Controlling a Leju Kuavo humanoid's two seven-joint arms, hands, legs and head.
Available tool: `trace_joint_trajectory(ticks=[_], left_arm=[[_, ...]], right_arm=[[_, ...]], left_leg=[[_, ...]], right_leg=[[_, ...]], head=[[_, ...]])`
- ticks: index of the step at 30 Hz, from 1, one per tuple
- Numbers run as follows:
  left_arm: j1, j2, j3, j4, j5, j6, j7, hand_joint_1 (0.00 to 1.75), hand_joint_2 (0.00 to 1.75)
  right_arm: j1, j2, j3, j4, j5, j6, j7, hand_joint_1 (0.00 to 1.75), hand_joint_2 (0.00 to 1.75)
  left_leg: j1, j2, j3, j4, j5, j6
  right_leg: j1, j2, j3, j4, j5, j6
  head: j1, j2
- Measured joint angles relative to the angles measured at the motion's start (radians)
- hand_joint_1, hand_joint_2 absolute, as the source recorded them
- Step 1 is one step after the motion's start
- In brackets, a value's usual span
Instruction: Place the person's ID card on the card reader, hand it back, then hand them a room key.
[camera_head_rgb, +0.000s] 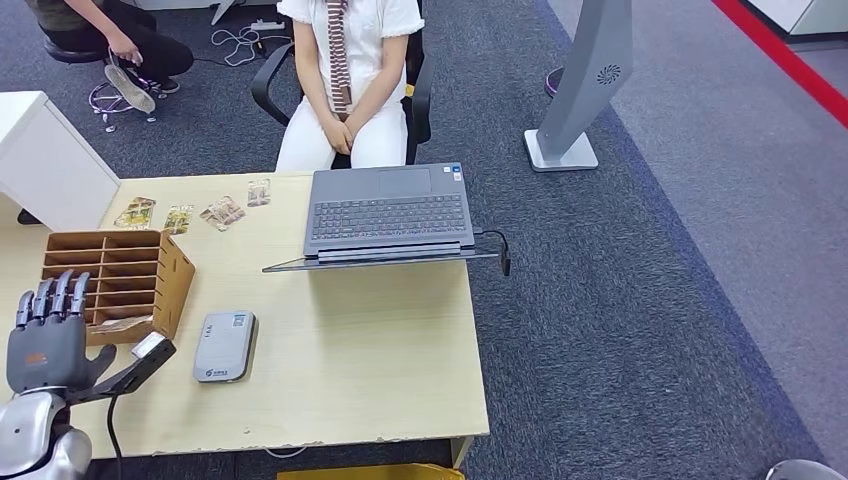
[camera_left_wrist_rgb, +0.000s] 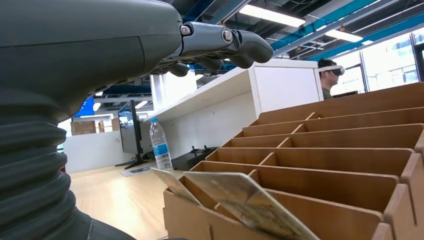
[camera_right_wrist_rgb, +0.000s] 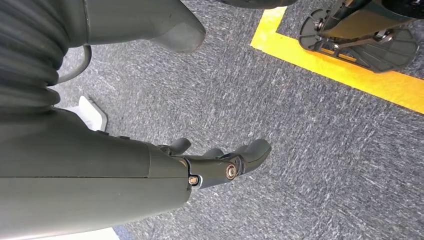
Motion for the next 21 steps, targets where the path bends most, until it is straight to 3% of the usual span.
trace_joint_trajectory(ticks=[17,21], left_arm=[[-0.002,-0.005,0.000,-0.011,0.002,-0.014,0.002,0.00,1.75],[-0.001,-0.005,0.000,-0.013,0.005,-0.024,0.009,0.45,1.75]], right_arm=[[0.000,0.000,0.000,0.000,0.000,0.001,-0.002,0.00,1.75],[0.000,0.000,0.000,0.000,0.003,0.001,-0.002,0.00,1.75]], left_leg=[[0.000,0.000,0.000,0.000,0.000,0.000],[0.000,0.000,0.000,0.000,0.000,0.000]], right_leg=[[0.000,0.000,0.000,0.000,0.000,0.000],[0.000,0.000,0.000,0.000,0.000,0.000]], head=[[0.000,0.000],[0.000,0.000]])
